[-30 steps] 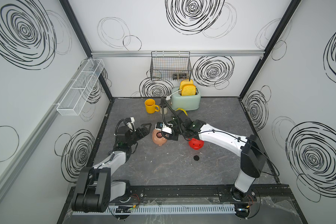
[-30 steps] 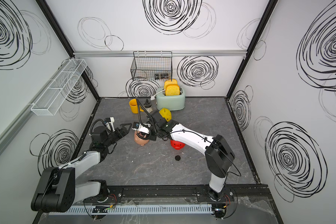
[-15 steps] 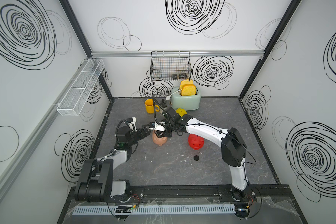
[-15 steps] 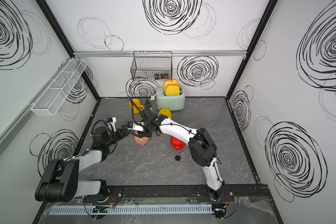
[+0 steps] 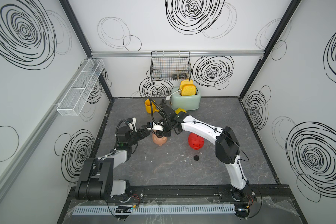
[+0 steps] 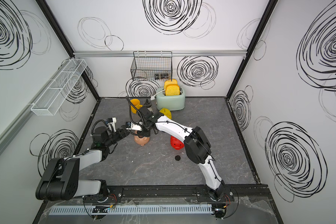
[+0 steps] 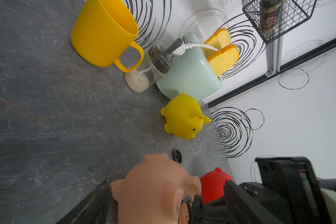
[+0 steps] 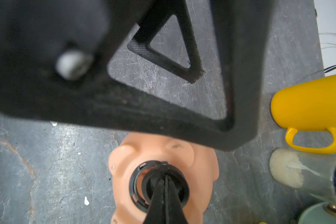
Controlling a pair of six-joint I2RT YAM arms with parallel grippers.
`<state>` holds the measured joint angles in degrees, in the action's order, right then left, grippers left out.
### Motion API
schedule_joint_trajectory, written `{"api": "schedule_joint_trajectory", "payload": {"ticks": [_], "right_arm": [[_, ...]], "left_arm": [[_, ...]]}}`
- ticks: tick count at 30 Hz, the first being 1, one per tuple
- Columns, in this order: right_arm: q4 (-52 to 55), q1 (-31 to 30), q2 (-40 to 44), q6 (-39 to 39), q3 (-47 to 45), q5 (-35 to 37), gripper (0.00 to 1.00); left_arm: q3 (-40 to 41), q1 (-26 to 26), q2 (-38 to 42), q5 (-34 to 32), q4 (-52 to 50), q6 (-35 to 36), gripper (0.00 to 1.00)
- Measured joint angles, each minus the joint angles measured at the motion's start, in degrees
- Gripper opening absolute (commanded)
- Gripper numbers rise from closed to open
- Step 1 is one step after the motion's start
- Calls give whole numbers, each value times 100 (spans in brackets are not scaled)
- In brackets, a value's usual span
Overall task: Close piggy banks
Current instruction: Insert the knob into the piggy bank.
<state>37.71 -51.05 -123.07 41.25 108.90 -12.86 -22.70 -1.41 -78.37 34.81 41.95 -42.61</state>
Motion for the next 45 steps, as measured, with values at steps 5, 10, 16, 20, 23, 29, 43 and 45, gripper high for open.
{"api": "schedule_joint_trajectory", "payload": {"ticks": [5, 10, 16, 20, 23, 29, 43, 45], "right_arm": [[225, -11, -127, -2, 120, 22, 0], [361, -13, -157, -4, 186, 22, 0], [448, -24, -181, -4, 225, 39, 0], [555, -22, -269, -7, 356, 46, 0], [566, -24, -291, -7, 378, 57, 0], [627, -28, -297, -7, 402, 85, 0], [778, -46, -308, -20, 442, 146, 0], [793, -46, -310, -26, 442, 146, 0]], "left_arm": [[0, -13, -9, -4, -22, 26, 93], [0, -15, -9, -11, -33, 61, 93], [0, -15, -9, -15, -105, 107, 93], [0, -15, -9, -37, -179, 125, 94], [2, -15, -9, -39, -203, 129, 93], [9, -15, -9, -42, -216, 153, 94], [9, -9, -9, -44, -243, 201, 94], [9, -9, -9, -46, -245, 210, 94]]}}
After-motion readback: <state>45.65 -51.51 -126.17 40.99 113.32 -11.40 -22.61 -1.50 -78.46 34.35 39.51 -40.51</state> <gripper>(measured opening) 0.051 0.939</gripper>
